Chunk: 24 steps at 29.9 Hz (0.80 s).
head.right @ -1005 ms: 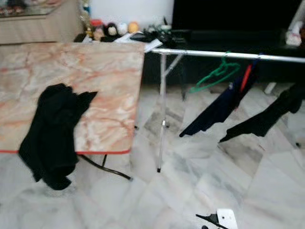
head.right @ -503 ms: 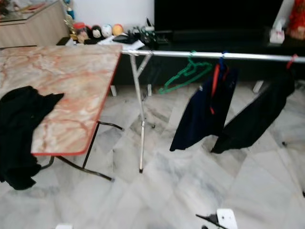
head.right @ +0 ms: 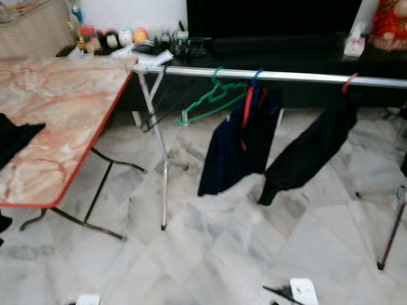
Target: Hang hanger
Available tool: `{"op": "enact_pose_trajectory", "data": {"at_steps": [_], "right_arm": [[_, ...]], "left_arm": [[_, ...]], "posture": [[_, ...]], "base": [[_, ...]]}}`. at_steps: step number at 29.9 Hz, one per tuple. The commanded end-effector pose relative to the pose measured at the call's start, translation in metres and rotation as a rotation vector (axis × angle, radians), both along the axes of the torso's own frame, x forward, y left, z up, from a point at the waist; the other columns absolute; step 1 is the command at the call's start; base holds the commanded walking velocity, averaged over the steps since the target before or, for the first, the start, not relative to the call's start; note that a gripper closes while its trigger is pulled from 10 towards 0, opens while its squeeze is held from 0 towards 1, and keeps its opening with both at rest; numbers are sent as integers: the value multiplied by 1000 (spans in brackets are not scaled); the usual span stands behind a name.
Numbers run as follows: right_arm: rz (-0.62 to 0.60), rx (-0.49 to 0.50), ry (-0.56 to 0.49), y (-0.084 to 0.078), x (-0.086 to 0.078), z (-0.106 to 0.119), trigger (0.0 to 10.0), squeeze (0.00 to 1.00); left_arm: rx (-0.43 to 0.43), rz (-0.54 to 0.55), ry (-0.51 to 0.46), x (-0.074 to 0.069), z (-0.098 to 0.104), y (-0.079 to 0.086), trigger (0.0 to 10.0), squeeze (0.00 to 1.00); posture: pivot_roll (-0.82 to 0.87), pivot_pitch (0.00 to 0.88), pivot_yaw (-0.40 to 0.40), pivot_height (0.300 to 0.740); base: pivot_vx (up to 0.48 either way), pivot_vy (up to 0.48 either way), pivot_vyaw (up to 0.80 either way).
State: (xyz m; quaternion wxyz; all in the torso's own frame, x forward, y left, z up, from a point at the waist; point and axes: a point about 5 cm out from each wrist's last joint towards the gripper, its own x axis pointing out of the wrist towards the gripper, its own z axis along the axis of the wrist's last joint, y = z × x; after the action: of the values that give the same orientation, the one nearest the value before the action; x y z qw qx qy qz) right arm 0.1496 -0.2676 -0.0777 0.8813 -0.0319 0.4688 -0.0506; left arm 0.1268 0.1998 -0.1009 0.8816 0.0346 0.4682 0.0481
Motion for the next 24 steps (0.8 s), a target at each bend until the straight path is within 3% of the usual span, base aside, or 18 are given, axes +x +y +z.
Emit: {"op": "enact_pose_trajectory", "data": {"at_steps": [1, 10, 24], "right_arm": [[-4, 32, 22, 9, -6, -5, 10000, 0], [-6, 33, 23, 10, -5, -5, 10000, 0], [-12, 41, 19, 11, -6, -6, 10000, 0]], "left_arm": [[25, 31, 4, -5, 1, 13, 10000, 0], [23, 40, -66, 15, 8, 12, 10000, 0], [21, 41, -62, 15, 8, 12, 10000, 0]], "posture": [[-98, 0, 40, 740], [-97, 0, 43, 740], [-96, 0, 51, 740]], "base": [[0, 0, -781], [0, 0, -777], [0, 0, -775]]}}
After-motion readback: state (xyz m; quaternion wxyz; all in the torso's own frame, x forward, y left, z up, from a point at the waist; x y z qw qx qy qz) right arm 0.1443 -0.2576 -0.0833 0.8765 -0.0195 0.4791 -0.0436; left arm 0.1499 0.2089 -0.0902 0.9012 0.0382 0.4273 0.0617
